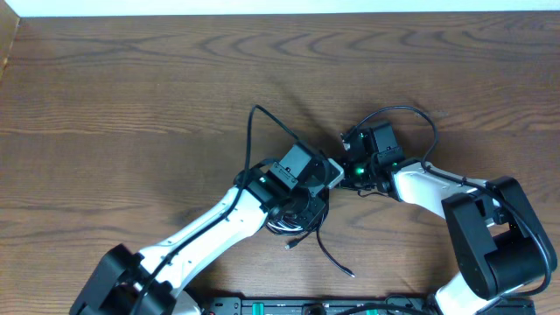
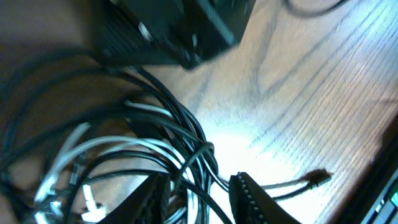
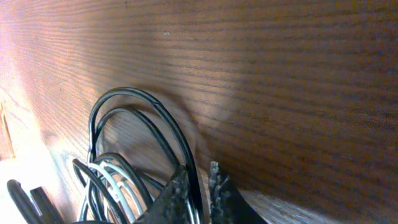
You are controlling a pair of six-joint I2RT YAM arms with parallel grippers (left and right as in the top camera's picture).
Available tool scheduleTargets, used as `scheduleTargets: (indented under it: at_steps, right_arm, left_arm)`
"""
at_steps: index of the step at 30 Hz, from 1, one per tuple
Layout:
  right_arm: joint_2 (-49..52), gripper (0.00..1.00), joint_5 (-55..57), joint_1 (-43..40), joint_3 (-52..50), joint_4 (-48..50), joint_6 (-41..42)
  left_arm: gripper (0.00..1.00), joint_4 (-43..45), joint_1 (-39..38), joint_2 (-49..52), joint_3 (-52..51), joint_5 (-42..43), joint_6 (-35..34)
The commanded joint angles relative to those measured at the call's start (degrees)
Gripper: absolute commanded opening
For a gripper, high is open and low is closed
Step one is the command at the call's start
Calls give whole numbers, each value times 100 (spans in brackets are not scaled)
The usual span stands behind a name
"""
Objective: Untangle cables
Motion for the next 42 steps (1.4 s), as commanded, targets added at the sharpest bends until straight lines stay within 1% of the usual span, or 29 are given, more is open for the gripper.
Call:
scheduleTargets:
  at_steps: [1, 4, 6, 7, 11, 16, 21, 22, 23, 24, 25, 26, 36, 42]
  right_arm:
    - [201, 14, 785, -42, -160, -160, -57]
    - [201, 15, 785, -42, -160, -157, -57]
    - [201, 16, 785, -42, -160, -155, -57]
    - [201, 16, 785, -42, -160, -155, -57]
    - [201, 18, 782, -42, -160, -157, -57]
    - [201, 19, 782, -42, -160, -160, -57]
    - [201, 20, 782, -42, -160, -160, -57]
    - [201, 19, 782, -42, -160, -160, -57]
    - [201, 19, 785, -42, -160, -160, -57]
    - [201, 19, 785, -42, -160, -157, -57]
    - [201, 19, 785, -42, -160, -157, -57]
    - [201, 19, 785, -42, -160, -157, -57]
    - [201, 21, 785, -42, -160, -157, -59]
    - [201, 19, 785, -42, -160, -160, -59]
  left_arm:
    - [38, -118, 2, 142, -7, 348, 330]
    - [42, -260, -2, 201, -7, 341, 835]
    - [47, -291, -2, 254, -13, 341, 1172]
    - [49, -282, -2, 295, -17, 341, 1292]
    - [54, -138, -2, 507, -24, 339, 1685]
    - [57, 297, -2, 946, -39, 208, 1744]
    - [56, 564, -2, 1325, -37, 173, 1742]
    - [49, 557, -2, 1346, -39, 173, 1742]
    - [41, 553, -2, 1353, -39, 173, 1742]
    - [25, 551, -2, 1353, -37, 173, 1742]
    - [13, 553, -2, 1349, -37, 173, 1742]
    - [8, 553, -2, 1342, -37, 173, 1742]
    - [8, 374, -2, 1117, -37, 155, 1742]
    - [7, 103, -2, 1097, -37, -203, 1676]
